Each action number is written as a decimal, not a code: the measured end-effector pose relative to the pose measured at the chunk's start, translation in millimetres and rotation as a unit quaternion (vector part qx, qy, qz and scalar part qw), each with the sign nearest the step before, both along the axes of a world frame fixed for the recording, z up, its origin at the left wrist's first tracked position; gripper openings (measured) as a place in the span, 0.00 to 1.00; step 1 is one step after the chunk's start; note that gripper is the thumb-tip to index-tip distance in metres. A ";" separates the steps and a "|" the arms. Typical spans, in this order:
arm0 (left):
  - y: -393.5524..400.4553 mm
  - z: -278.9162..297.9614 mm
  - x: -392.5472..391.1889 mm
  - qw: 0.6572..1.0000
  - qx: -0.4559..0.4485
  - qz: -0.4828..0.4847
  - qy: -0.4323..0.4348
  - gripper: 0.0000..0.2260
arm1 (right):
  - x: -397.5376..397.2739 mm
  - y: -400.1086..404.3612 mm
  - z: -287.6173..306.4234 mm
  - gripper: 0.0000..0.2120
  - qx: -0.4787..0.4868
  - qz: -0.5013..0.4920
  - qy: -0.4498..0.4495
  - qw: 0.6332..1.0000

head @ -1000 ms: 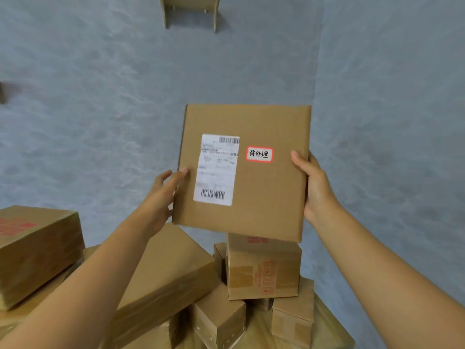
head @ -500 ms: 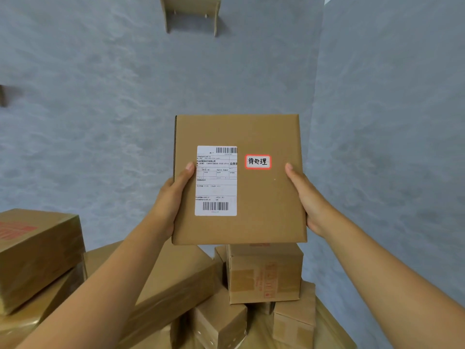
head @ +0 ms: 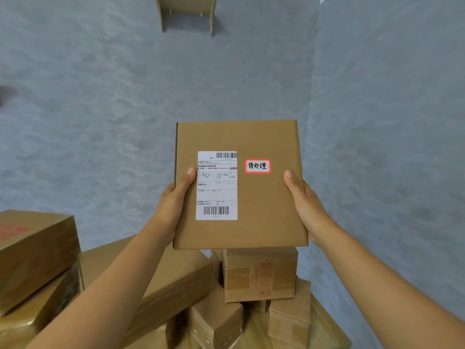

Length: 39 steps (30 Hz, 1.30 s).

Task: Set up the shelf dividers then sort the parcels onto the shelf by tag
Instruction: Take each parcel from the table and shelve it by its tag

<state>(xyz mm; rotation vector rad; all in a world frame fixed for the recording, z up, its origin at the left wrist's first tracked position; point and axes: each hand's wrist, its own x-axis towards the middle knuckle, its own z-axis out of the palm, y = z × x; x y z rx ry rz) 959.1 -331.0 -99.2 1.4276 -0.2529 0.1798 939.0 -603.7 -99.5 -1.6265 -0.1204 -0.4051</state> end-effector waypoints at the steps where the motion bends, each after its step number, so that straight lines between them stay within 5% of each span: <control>1: 0.2 -0.1 -0.9 1.000 0.002 0.000 0.001 0.30 | -1.0 -0.4 -0.5 0.38 -0.001 -0.001 -0.001 1.000; 11: -3.4 -3.5 -18.0 1.000 0.014 0.008 0.002 0.31 | -15.0 -6.2 -3.6 0.38 -0.004 0.001 -0.005 1.000; 17: -9.1 0.3 -31.3 1.000 0.025 0.015 -0.001 0.33 | -23.4 -9.0 -11.8 0.24 0.029 -0.029 -0.026 0.999; 22: -18.5 3.7 -40.5 0.999 0.041 -0.020 0.001 0.36 | -52.1 -18.9 -13.5 0.24 0.037 -0.068 -0.024 0.997; 32: -72.2 -3.0 -79.0 0.975 0.055 -0.214 -0.017 0.32 | -198.1 -39.6 -12.3 0.26 -0.002 -0.249 -0.025 0.968; 39: -113.5 -31.5 -161.2 0.916 0.030 -0.397 0.043 0.31 | -351.1 -21.7 -34.6 0.30 -0.008 -0.400 0.033 0.916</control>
